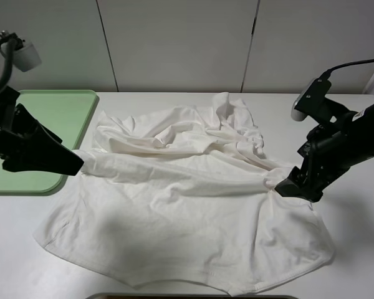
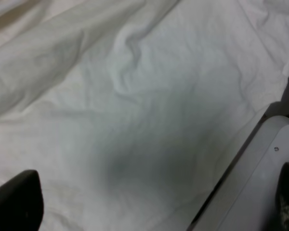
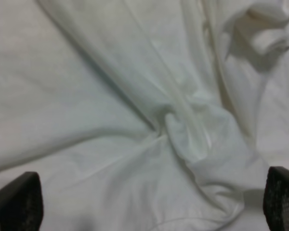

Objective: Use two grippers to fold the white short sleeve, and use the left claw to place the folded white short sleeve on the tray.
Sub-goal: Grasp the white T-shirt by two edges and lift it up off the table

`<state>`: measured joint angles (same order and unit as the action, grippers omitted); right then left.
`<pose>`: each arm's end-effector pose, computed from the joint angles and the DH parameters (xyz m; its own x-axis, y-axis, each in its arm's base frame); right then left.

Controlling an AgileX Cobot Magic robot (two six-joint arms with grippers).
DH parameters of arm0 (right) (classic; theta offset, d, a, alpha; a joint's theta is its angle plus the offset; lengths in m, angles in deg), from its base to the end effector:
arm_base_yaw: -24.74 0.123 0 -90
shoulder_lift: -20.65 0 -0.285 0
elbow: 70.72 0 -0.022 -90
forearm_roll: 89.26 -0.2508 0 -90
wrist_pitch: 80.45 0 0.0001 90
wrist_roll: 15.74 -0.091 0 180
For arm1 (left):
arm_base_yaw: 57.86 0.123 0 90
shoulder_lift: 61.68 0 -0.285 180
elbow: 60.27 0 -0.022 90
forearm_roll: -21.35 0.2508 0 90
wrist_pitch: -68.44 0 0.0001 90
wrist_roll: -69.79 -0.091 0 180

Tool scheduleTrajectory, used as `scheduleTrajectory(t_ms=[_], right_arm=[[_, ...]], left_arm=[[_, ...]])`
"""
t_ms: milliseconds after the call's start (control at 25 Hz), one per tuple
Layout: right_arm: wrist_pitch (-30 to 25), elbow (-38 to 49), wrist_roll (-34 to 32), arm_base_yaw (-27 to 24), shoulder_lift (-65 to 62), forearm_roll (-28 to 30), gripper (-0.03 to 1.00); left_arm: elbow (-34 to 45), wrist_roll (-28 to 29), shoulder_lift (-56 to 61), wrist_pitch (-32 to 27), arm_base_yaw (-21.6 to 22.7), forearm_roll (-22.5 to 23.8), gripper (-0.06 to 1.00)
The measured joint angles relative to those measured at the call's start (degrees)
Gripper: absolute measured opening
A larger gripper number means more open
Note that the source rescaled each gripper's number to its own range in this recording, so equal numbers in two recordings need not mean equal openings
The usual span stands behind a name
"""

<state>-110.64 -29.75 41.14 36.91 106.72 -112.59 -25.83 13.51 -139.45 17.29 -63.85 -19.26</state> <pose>0.2223 0.0665 0.1929 -0.5424 -0.7124 -0.4454 -0.7588 0.6429 -0.1042 0.2066 -0.0681 0.2557 -0.6587 0.4761 -0.5826 0.6889 0.6929 -0.2127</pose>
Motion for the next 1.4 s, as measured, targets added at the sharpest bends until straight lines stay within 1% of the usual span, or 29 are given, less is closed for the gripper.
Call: scheduleTrajectory(t_ms=[160, 360, 480, 680, 1120, 1240, 1280, 1400], right_arm=[[2.58, -0.05, 4.9, 0.0, 5.51, 0.06, 1.0], [2.73, -1.15, 6.39, 0.0, 8.73, 0.13, 1.0], [3.12, -4.44, 6.92, 0.0, 13.63, 0.13, 1.0], [3.62, -5.85, 10.83, 0.0, 18.73, 1.62, 1.0], [5.29, -6.03, 12.11, 0.0, 22.69, 1.74, 1.0], [6.67, -6.06, 12.11, 0.0, 22.74, 1.74, 1.0], [7.5, -6.38, 12.11, 0.0, 22.74, 1.74, 1.0], [7.61, -7.88, 12.11, 0.0, 22.68, 1.74, 1.0]], left_arm=[[0.0, -0.12, 0.0, 0.09, 0.0, 0.0, 0.96], [0.0, -0.12, 0.0, 0.09, 0.0, 0.0, 0.96], [0.0, -0.12, 0.0, 0.09, 0.0, 0.0, 0.96], [0.0, -0.12, 0.0, 0.09, 0.0, 0.0, 0.96], [0.0, -0.12, 0.0, 0.09, 0.0, 0.0, 0.96], [0.0, -0.12, 0.0, 0.09, 0.0, 0.0, 0.96], [0.0, -0.12, 0.0, 0.09, 0.0, 0.0, 0.96], [0.0, -0.12, 0.0, 0.09, 0.0, 0.0, 0.96]])
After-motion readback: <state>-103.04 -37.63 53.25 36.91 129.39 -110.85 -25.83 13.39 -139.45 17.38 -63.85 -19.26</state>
